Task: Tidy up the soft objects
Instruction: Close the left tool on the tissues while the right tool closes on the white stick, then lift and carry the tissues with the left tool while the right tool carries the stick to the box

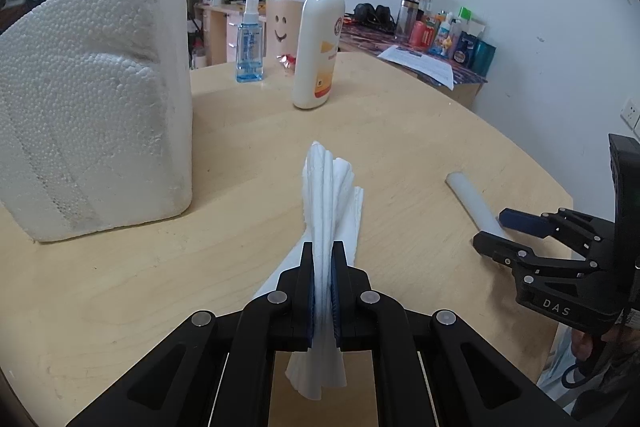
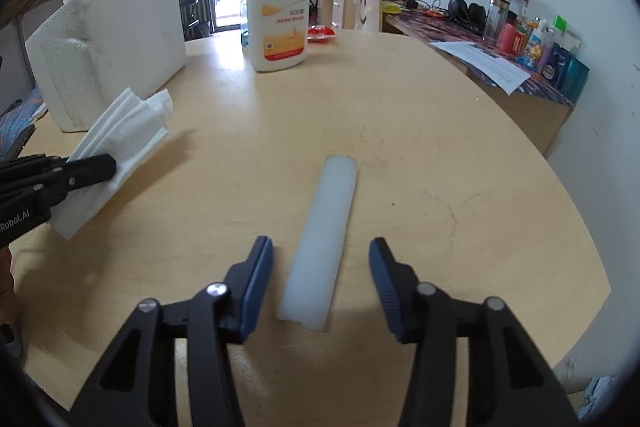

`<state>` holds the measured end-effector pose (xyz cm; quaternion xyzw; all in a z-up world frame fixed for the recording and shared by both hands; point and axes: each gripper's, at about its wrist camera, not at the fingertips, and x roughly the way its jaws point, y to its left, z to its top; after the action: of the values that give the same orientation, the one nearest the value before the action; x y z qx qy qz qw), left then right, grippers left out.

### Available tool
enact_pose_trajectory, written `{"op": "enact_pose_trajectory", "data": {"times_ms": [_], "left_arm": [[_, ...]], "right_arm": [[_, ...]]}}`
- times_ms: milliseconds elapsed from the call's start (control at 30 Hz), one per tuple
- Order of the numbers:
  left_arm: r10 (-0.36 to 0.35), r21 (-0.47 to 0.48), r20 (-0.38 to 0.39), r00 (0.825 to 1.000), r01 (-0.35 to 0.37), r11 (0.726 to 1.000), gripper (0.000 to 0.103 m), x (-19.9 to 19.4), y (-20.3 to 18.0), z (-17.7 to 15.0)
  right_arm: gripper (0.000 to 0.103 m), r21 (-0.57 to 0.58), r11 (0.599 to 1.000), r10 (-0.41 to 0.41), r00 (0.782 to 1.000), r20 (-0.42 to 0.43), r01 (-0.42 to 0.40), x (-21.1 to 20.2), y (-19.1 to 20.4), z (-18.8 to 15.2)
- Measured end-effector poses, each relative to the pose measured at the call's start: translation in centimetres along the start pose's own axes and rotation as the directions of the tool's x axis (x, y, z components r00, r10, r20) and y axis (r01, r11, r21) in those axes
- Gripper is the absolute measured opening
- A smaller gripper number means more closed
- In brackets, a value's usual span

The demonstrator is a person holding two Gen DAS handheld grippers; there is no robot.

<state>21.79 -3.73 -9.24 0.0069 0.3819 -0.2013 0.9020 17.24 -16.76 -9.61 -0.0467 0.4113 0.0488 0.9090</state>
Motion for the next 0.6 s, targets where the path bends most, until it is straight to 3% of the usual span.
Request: {"op": "enact_pose_trajectory", "data": {"times_ms": [133,267,333,600], "left_arm": [[-0.003,-0.004,0.008,1.000,0.003,1.000,0.007,-0.2,0.1,-0.1],[-0.015,-0.009,0.017,1.000,0.015,1.000,0.007,-0.4,0.2,-0.1],[-0.019,-0.005,0.014,1.000,0.019,1.000,0.007,-0.3,0.1,-0.2],[-0.022,0.021,0.050,0.998,0.021,1.000,0.007,-1.7,-0.6,0.2]], "right_arm": [[0.039,0.020,1.000,0.012,1.000,-0.014,-0.012,0.1,-0.1,0.0],[0.035,0.039,0.999,0.011,1.000,-0.022,-0.011,0.0,-0.3,0.0],[0.025,0.044,0.999,0.018,1.000,-0.016,-0.018,0.0,-0.3,-0.1],[0.018,0.054,0.998,0.023,0.999,0.047,-0.025,-1.6,-0.4,0.2]]}}
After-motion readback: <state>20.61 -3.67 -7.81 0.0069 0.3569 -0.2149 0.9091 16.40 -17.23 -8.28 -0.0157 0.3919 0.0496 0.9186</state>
